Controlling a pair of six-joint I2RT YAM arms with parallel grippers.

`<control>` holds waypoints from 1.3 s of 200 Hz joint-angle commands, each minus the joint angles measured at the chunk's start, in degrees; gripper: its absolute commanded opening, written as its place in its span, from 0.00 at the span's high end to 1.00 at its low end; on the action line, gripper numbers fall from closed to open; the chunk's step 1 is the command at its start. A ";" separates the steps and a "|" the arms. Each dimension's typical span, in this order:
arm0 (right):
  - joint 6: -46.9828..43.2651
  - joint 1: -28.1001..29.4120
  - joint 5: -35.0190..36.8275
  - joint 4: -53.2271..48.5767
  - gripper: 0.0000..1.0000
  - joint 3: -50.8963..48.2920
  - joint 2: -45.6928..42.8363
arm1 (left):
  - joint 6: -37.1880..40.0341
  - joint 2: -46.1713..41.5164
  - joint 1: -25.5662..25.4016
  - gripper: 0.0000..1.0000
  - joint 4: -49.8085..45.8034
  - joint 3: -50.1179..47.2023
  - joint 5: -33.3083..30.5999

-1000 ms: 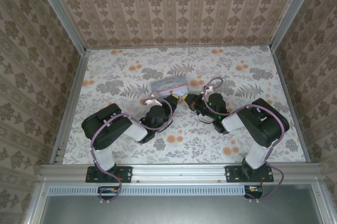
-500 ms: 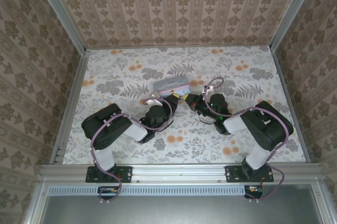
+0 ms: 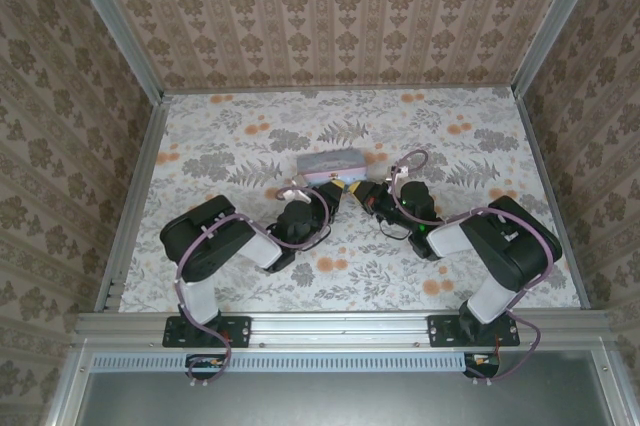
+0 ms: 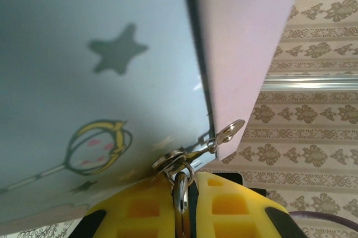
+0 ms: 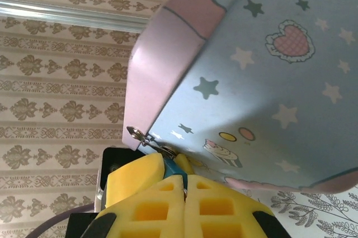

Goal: Unlock the padlock with the key

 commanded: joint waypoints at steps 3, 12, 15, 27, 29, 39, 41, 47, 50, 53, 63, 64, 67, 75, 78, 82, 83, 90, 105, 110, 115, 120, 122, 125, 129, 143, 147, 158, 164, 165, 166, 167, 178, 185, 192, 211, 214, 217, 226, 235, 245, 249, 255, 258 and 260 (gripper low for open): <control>0.86 5.35 -13.72 10.59 0.84 4.38 -0.06 | 1.64 3.63 -3.34 1.00 0.19 2.58 15.56; 0.75 4.73 -13.88 10.71 0.70 3.79 0.10 | 3.16 4.18 -2.85 1.00 0.12 2.13 14.97; 0.63 4.55 -13.99 10.56 0.65 3.64 0.13 | 3.45 4.38 -2.73 1.00 0.17 2.07 14.79; 0.26 3.40 -14.21 9.78 0.50 2.52 -0.02 | 4.41 5.02 -1.99 1.00 0.13 1.73 14.70; 0.16 3.20 -14.20 9.75 0.48 2.28 -0.10 | 4.89 5.05 -1.78 1.00 0.06 1.73 14.84; -0.42 2.15 -14.60 8.70 0.40 1.18 -0.72 | 5.35 5.41 -0.97 1.00 0.08 1.48 14.90; -0.58 1.90 -14.63 8.20 0.38 0.93 -0.91 | 5.19 5.52 -0.80 1.00 0.10 1.40 14.96; -1.13 1.35 -14.78 6.85 0.35 0.12 -1.58 | 5.37 5.65 -0.21 1.00 0.18 1.43 15.32; -1.54 1.09 -14.89 6.19 0.32 -0.31 -2.02 | 5.71 5.58 0.05 1.00 -0.02 1.51 15.59; -1.89 0.82 -15.10 5.42 0.30 -0.66 -2.48 | 6.35 5.54 0.37 1.00 -0.07 1.55 15.86; -3.45 0.02 -15.67 1.97 0.25 -1.92 -4.52 | 6.58 5.47 1.01 1.00 -0.10 1.30 16.16; -3.59 -0.06 -15.68 1.64 0.24 -2.04 -4.78 | 6.58 5.51 1.07 1.00 -0.09 1.30 16.18; -4.18 -0.24 -15.79 0.58 0.23 -2.49 -5.43 | 6.58 5.55 1.23 1.00 -0.08 1.29 16.47; -6.03 -0.64 -16.27 -2.53 0.21 -3.31 -7.59 | 7.22 5.56 1.79 1.00 -0.22 1.47 17.39; -6.76 -0.86 -16.42 -4.03 0.21 -3.51 -8.54 | 7.34 5.60 1.99 1.00 -0.17 1.42 17.57; -7.79 -1.09 -16.61 -6.09 0.20 -3.84 -9.91 | 7.17 5.71 2.17 1.00 -0.10 1.41 17.76; -8.14 -1.14 -16.63 -6.57 0.20 -3.93 -10.20 | 7.14 5.72 2.22 1.00 -0.09 1.40 17.78; -10.43 -1.52 -16.67 -10.53 0.20 -4.39 -13.02 | 7.04 5.90 2.50 1.00 -0.12 1.38 18.22; -16.50 -2.05 -15.55 -22.50 0.20 -4.23 -20.56 | 7.33 6.19 2.95 1.00 -0.16 1.38 19.06; -19.03 -2.09 -14.88 -26.95 0.20 -3.81 -23.02 | 7.27 6.34 3.06 1.00 -0.08 1.38 19.31; -21.52 -2.11 -14.11 -31.50 0.20 -3.22 -25.44 | 7.38 6.42 3.29 1.00 -0.16 1.42 19.65; -24.02 -2.16 -13.16 -36.11 0.20 -2.67 -28.03 | 7.66 6.59 3.45 1.00 -0.16 1.46 19.95; -25.03 -2.16 -12.75 -38.07 0.20 -2.42 -28.94 | 7.68 6.61 3.49 1.00 -0.16 1.45 20.09; -26.52 -2.16 -12.25 -40.38 0.20 -2.09 -30.26 | 7.65 6.69 3.65 1.00 -0.16 1.47 20.20; -28.38 -2.12 -11.39 -43.45 0.20 -1.72 -31.96 | 7.55 6.84 3.77 1.00 -0.16 1.47 20.45; -33.55 -2.14 -7.92 -52.85 0.21 -0.50 -36.40 | 7.77 7.18 4.32 1.00 -0.29 1.66 21.61; -34.92 -2.08 -7.16 -54.74 0.21 -0.17 -37.19 | 7.72 7.30 4.34 1.00 -0.34 1.68 21.82; -37.84 -2.08 -6.21 -57.47 0.23 0.19 -38.36 | 7.61 7.64 4.54 1.00 -0.33 1.82 22.38; -39.03 -1.80 -5.57 -58.37 0.25 0.20 -38.61 | 7.71 7.72 4.69 1.00 -0.39 1.98 22.90; -39.27 -1.76 -5.44 -58.50 0.26 0.21 -38.62 | 7.72 7.78 4.71 1.00 -0.41 1.99 22.94; -39.48 -1.74 -5.29 -58.71 0.26 0.21 -38.62 | 7.72 7.81 4.77 1.00 -0.42 1.99 22.96; -39.67 -1.69 -5.22 -58.85 0.26 0.25 -38.62 | 7.68 7.83 4.75 1.00 -0.42 1.99 22.96; -42.17 -0.61 -3.64 -60.70 0.31 0.70 -38.17 | 7.54 8.18 4.89 1.00 -0.49 1.75 23.32; -44.09 0.52 -2.02 -62.47 0.33 1.27 -37.48 | 7.66 8.25 4.98 1.00 -0.53 1.75 23.64; -46.25 1.83 0.09 -63.87 0.35 1.88 -36.87 | 7.35 8.45 5.08 1.00 -0.51 1.55 23.81; -50.99 4.90 5.69 -67.07 0.44 3.31 -34.45 | 7.07 8.72 5.43 1.00 -0.56 1.39 24.63; -51.49 5.16 6.36 -67.27 0.45 3.44 -34.03 | 6.96 8.77 5.45 1.00 -0.60 1.30 24.72; -51.99 5.34 6.90 -67.38 0.45 3.52 -33.72 | 6.93 8.81 5.44 1.00 -0.60 1.23 24.73; -53.32 5.70 7.96 -67.41 0.47 3.71 -32.65 | 6.85 8.81 5.70 1.00 -0.61 1.05 24.97; -54.56 6.19 9.37 -67.73 0.47 4.10 -31.53 | 6.76 8.81 5.86 1.00 -0.75 0.95 25.21; -56.28 6.81 10.67 -67.96 0.47 4.66 -30.15 | 6.59 8.85 5.97 1.00 -0.75 0.93 25.43; -56.86 7.08 11.23 -67.94 0.47 4.81 -29.66 | 6.56 8.88 5.97 1.00 -0.78 0.89 25.52; -57.73 7.68 12.51 -68.11 0.48 5.16 -28.80 | 6.34 8.90 6.05 1.00 -0.83 0.90 25.69; -58.18 8.01 13.12 -68.11 0.48 5.32 -28.43 | 6.32 8.92 6.05 1.00 -0.82 0.94 25.76; -58.53 8.20 13.53 -68.13 0.48 5.42 -28.25 | 6.25 8.97 6.05 1.00 -0.85 0.94 25.85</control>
